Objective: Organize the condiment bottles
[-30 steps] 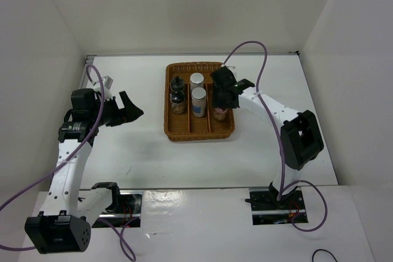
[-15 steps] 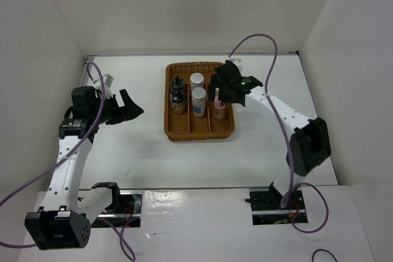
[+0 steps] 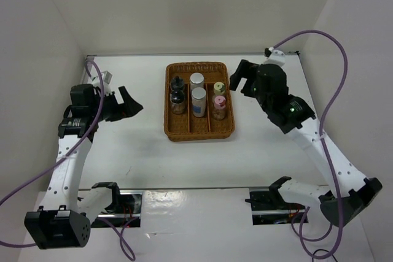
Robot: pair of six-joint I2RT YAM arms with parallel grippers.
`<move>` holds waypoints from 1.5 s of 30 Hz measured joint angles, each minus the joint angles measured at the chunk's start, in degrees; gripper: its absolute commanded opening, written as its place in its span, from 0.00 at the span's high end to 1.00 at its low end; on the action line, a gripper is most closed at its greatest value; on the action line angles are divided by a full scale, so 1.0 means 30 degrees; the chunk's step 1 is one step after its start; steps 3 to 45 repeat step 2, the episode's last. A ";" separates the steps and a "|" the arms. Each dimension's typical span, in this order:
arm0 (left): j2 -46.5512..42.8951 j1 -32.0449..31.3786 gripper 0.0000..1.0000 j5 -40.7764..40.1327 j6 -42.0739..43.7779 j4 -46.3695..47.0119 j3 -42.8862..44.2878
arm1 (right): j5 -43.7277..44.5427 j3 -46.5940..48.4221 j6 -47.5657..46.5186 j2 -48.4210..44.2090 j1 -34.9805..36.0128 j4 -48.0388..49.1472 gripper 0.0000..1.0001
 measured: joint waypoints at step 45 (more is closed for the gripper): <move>0.0000 0.0000 0.00 -0.0146 0.0000 -0.0022 0.0000 | -0.0007 -0.0474 -0.0109 0.0430 -0.0029 -0.0029 0.01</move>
